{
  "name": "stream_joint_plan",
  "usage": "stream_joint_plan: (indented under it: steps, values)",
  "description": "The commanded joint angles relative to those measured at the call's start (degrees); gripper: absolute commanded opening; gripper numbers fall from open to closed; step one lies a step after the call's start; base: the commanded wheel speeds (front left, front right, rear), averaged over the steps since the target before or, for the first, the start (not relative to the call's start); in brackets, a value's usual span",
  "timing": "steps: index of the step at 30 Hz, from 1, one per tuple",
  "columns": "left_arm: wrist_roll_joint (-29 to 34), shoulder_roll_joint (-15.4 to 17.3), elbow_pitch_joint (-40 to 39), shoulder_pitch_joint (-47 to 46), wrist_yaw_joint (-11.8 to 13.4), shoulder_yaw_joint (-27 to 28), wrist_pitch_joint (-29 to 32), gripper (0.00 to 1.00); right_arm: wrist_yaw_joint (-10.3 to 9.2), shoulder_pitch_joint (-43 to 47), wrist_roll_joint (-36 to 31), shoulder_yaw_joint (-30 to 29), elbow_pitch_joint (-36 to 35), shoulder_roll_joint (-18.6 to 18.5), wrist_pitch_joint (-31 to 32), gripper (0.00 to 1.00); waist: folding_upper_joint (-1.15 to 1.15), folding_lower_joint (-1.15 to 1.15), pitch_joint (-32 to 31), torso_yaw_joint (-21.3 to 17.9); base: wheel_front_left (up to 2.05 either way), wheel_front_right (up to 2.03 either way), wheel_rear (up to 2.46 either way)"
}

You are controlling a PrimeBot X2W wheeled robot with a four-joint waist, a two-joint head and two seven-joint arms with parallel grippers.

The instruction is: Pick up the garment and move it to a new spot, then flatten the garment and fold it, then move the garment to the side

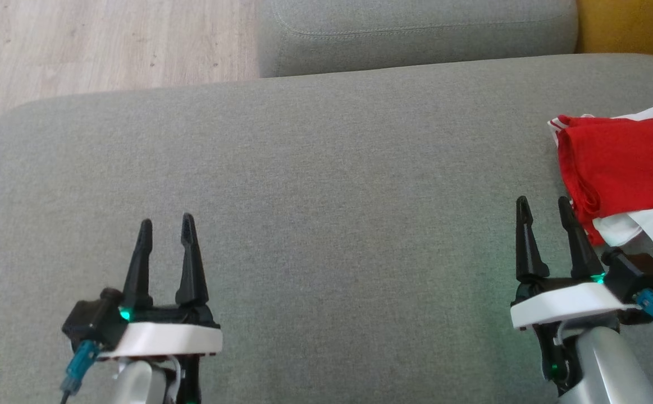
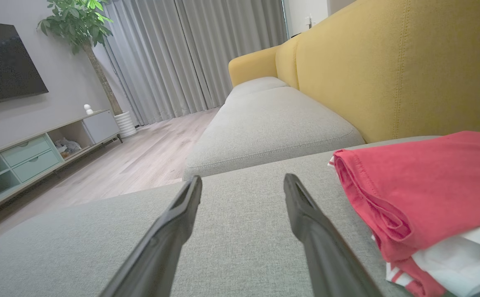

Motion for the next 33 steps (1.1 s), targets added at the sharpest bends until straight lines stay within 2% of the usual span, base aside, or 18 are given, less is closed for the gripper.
stream_joint_plan:
  steps: [1,10,11,14,33]
  values:
    - [-0.76,0.23,-0.93,-0.72,0.19,1.75,-0.29,1.00,0.13,-0.96,0.26,1.54,-1.97,0.07,-0.78,1.00,0.00,0.00,0.02,-0.07,0.00,0.00,0.00]
    - [-0.79,0.23,-0.44,-0.94,0.63,1.34,-0.29,1.00,0.13,-0.88,0.53,1.97,-1.73,0.07,-0.78,1.00,0.00,0.00,0.28,-0.48,0.00,0.00,0.00]
    - [-0.60,-0.01,1.33,0.51,0.43,-0.29,0.01,0.00,0.00,0.02,0.42,0.52,0.25,0.03,0.02,0.00,0.00,0.00,0.28,-0.48,0.00,0.00,0.00]
    - [-1.03,-0.02,3.44,1.22,0.41,-0.42,0.12,0.00,0.00,0.54,0.87,0.59,2.24,0.07,0.17,0.00,0.00,0.00,0.26,-0.48,0.00,0.00,0.00]
    - [-11.30,0.23,3.41,0.91,-0.16,1.59,2.99,0.00,0.02,0.67,12.22,-0.45,1.27,-0.17,2.94,0.00,0.00,0.00,-0.26,-0.42,0.00,0.00,0.00]
